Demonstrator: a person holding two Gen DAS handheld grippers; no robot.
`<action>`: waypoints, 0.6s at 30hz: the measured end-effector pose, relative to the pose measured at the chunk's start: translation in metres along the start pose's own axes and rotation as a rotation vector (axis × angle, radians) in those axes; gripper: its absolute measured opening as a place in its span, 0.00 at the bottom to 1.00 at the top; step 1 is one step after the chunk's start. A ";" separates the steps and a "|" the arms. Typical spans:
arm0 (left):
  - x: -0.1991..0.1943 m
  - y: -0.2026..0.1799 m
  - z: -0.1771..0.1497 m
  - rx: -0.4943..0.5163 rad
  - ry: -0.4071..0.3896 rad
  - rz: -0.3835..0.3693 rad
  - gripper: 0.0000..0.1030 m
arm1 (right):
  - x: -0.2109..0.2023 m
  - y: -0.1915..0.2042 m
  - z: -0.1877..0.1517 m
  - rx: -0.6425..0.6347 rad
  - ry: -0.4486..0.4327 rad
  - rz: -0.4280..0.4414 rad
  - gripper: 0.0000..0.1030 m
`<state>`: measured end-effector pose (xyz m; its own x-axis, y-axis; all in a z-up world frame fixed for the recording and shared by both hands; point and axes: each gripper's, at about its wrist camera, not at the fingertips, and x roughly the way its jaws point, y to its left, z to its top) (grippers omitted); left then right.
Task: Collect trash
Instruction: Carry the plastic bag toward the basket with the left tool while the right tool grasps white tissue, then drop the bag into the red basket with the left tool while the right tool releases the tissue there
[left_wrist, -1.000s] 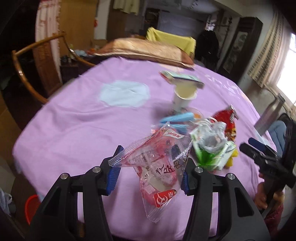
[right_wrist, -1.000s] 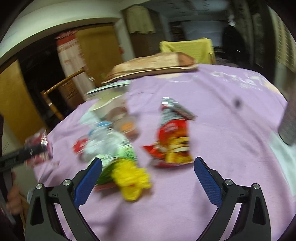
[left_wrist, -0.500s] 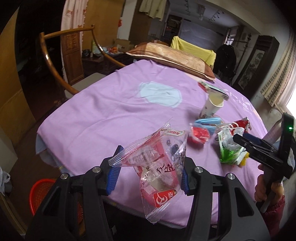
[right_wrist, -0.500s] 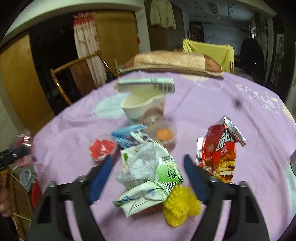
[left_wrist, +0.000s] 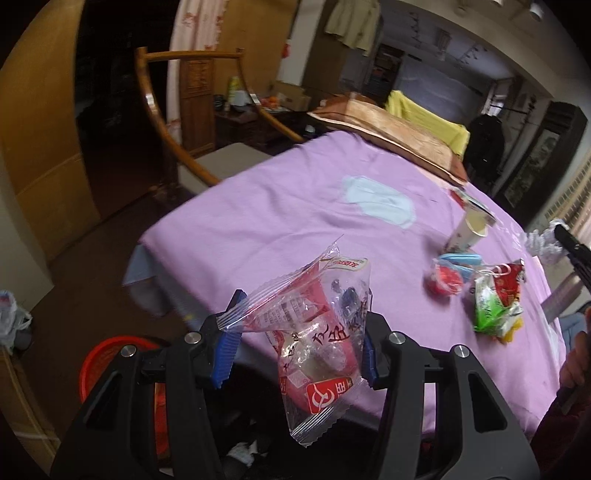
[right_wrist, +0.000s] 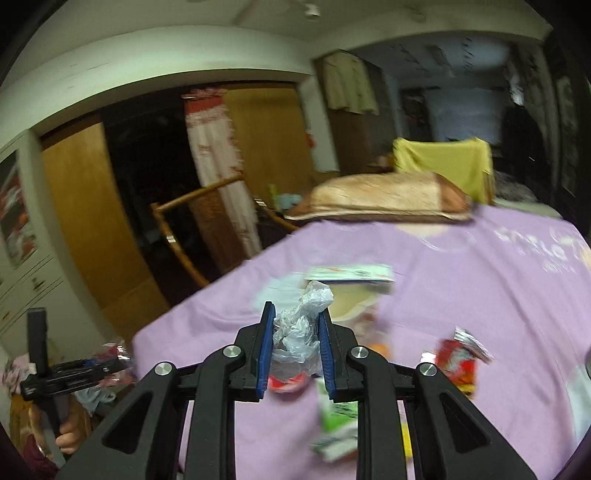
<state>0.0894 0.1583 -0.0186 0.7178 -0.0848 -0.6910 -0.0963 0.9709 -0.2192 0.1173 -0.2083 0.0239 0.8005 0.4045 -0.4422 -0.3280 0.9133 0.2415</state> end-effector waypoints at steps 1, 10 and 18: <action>-0.004 0.009 -0.003 -0.017 0.000 0.022 0.51 | 0.002 0.010 0.000 -0.013 0.000 0.025 0.22; -0.014 0.101 -0.045 -0.194 0.070 0.167 0.51 | 0.042 0.095 -0.001 -0.112 0.097 0.213 0.22; -0.002 0.170 -0.070 -0.324 0.127 0.302 0.84 | 0.075 0.166 -0.018 -0.174 0.219 0.264 0.22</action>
<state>0.0235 0.3075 -0.1032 0.5363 0.1444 -0.8316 -0.5131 0.8381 -0.1854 0.1138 -0.0252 0.0157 0.5574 0.6101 -0.5631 -0.6037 0.7634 0.2295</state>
